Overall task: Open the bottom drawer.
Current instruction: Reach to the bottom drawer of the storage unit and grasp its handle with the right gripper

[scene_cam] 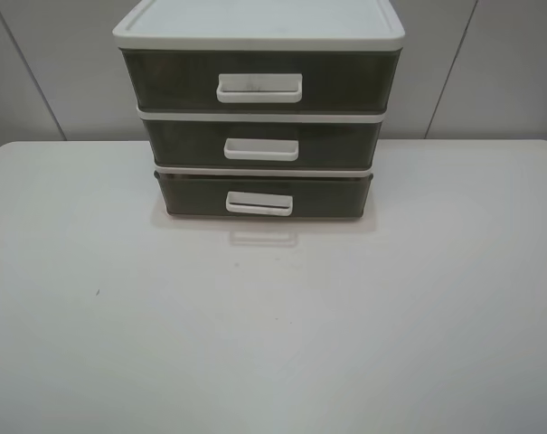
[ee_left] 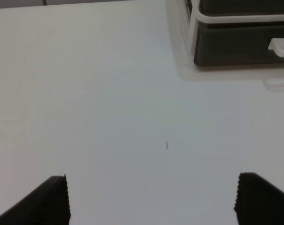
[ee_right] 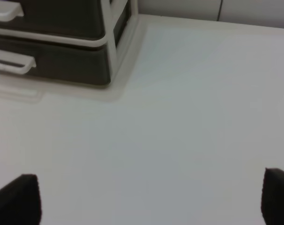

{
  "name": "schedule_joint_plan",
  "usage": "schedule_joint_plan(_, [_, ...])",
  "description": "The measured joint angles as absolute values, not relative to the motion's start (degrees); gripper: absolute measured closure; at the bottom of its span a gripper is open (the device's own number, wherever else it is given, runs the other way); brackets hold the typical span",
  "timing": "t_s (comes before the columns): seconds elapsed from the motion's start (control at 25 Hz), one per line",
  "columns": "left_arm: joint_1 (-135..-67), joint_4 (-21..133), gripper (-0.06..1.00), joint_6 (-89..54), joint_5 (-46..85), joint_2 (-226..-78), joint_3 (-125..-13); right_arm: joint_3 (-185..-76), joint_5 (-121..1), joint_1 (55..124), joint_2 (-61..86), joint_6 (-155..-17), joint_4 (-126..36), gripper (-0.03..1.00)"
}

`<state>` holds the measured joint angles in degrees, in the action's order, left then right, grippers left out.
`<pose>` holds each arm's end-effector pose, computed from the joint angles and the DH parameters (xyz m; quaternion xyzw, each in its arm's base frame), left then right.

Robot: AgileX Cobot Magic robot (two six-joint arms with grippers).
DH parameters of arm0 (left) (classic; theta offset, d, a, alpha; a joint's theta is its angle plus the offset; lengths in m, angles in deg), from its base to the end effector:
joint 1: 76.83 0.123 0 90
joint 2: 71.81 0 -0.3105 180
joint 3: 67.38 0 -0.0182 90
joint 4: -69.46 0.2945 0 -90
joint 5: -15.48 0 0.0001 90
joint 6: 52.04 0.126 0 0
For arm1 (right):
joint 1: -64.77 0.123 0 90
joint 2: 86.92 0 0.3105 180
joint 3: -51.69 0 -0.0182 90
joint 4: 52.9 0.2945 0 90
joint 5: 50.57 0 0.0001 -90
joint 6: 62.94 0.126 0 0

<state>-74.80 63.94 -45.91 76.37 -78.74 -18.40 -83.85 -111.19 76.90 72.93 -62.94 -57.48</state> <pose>0.0379 -0.0093 0.2841 0.0325 0.8501 -0.0107 0.5255 0.0698 0.0060 0.3002 -0.0951 0.8821 0.0089 0.4612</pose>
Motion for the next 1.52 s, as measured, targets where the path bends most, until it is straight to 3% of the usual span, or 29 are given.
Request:
schedule_joint_plan(0.44, [-74.8, 63.94, 0.23, -45.91, 76.37, -78.74, -18.4, -102.22, -108.5, 90.58, 45.83, -62.94, -67.28, 0.15])
schedule_joint_plan(0.92, [-74.8, 63.94, 0.23, -45.91, 76.37, -78.74, -18.4, -102.94, -78.51, 104.13, 9.2, -63.46, -56.24, 0.15])
schedule_joint_plan(1.52, [-74.8, 63.94, 0.23, -45.91, 76.37, -78.74, -18.4, -102.94, -57.85, 108.48, -16.46, -113.28, -54.15, 0.15])
